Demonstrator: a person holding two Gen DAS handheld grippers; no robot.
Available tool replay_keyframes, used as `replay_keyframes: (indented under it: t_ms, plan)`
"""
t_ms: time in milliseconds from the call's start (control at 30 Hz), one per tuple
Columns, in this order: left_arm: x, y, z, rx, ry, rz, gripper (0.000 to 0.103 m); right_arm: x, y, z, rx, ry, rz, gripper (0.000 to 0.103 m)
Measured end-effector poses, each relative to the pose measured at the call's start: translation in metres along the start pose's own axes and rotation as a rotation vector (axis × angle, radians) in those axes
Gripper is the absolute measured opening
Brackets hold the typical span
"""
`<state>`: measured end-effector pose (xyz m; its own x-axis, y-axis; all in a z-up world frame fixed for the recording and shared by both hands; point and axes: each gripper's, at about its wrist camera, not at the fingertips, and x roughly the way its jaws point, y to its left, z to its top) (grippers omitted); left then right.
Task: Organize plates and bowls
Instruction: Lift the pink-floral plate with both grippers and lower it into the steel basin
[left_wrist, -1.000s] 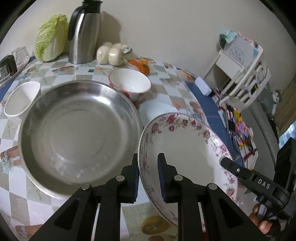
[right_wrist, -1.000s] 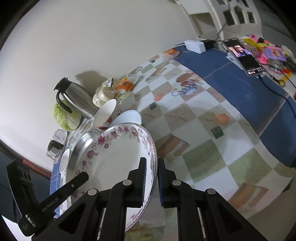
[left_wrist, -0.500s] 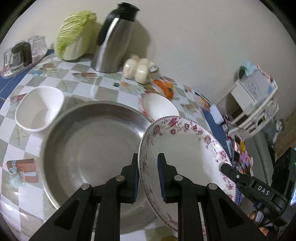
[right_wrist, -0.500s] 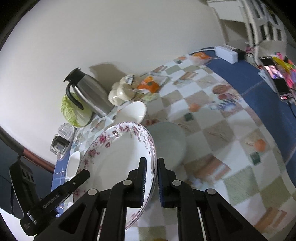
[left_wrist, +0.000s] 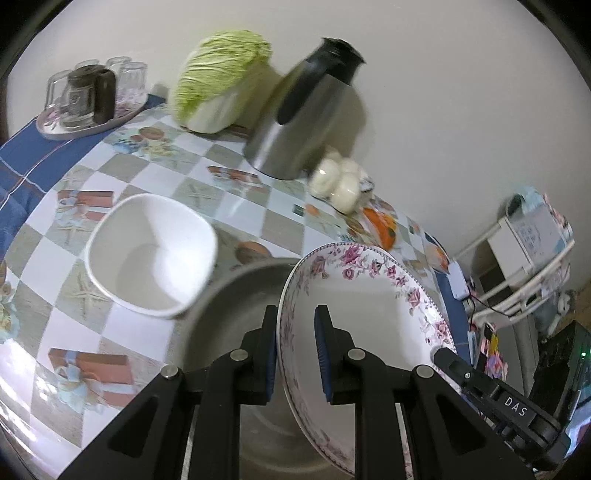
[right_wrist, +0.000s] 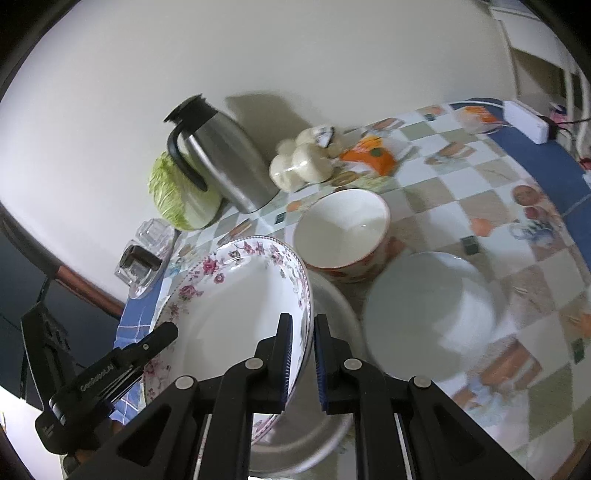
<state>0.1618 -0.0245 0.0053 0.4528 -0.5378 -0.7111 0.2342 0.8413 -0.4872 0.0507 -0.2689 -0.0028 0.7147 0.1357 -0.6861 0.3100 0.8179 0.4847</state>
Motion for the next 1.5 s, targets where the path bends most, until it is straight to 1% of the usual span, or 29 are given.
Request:
replay_keyframes:
  t_ms: [133,233,367,567,800,1233,1500]
  plan:
    - [0.003,0.013,0.004,-0.011,0.008,0.026,0.019,0.013,0.011,0.000,-0.015,0.020,0.011,0.012]
    - [0.007,0.020,0.001,-0.018,0.031,0.039,0.019,0.024,0.011,-0.005,-0.011,0.056,-0.005,0.012]
    - [0.017,0.023,-0.006,-0.009,0.072,0.063,0.019,0.038,0.006,-0.013,-0.015,0.098,-0.049,0.012]
    - [0.027,0.023,-0.013,0.006,0.115,0.085,0.019,0.050,-0.007,-0.020,0.006,0.138,-0.072,0.012]
    - [0.036,0.025,-0.019,0.015,0.149,0.115,0.019,0.056,-0.010,-0.022,0.008,0.154,-0.085,0.012]
    - [0.045,0.029,-0.024,0.005,0.182,0.134,0.020,0.065,-0.015,-0.027,0.021,0.177,-0.095,0.012]
    - [0.048,0.027,-0.025,0.012,0.184,0.148,0.021,0.067,-0.012,-0.026,-0.002,0.177,-0.116,0.012]
